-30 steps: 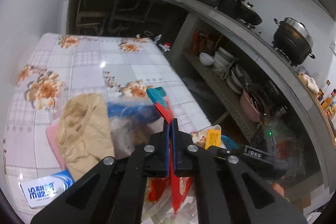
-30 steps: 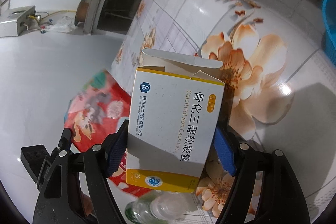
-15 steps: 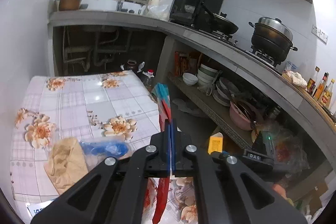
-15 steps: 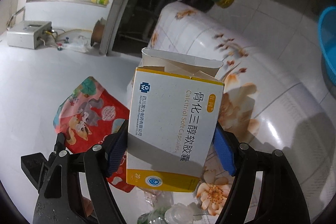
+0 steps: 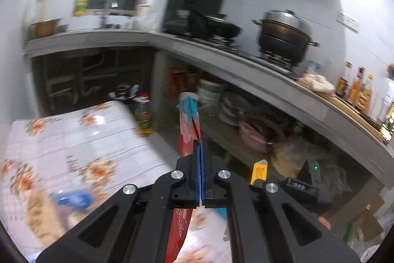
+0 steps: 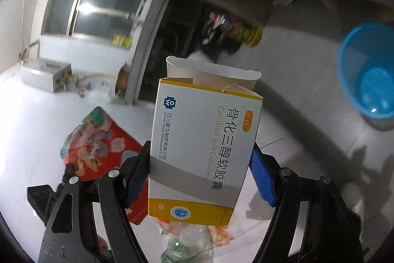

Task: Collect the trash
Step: 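Carry the red snack bag to the blue wastebasket and open the left gripper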

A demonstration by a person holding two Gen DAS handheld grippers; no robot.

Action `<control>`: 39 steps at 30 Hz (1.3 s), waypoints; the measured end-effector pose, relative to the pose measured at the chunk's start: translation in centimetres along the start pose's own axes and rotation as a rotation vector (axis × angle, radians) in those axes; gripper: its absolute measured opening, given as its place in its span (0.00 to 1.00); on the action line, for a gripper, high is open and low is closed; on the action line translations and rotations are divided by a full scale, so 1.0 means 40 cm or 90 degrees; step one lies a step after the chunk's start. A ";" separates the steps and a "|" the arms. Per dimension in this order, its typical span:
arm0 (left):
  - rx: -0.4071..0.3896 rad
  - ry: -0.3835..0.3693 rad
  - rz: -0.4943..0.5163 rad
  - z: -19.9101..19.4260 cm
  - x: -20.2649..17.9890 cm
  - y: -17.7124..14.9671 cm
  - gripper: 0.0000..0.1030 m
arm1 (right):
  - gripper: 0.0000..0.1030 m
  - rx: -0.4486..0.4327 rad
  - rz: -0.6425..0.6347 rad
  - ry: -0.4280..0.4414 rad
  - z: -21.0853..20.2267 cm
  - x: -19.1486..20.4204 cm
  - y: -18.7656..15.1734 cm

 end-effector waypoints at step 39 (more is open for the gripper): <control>0.392 -0.146 0.026 0.908 -0.438 -0.460 0.45 | 0.76 -0.145 0.246 -0.242 -0.056 -0.678 0.149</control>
Point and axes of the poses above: each gripper's, at about its wrist camera, not at the fingertips, and z roughly the way its jaws point, x to its left, y to its top, the point moved 2 cm from there along z, roughly the way its jaws point, and after that the axes turned 9 degrees about -x, right-handed, at the moved point
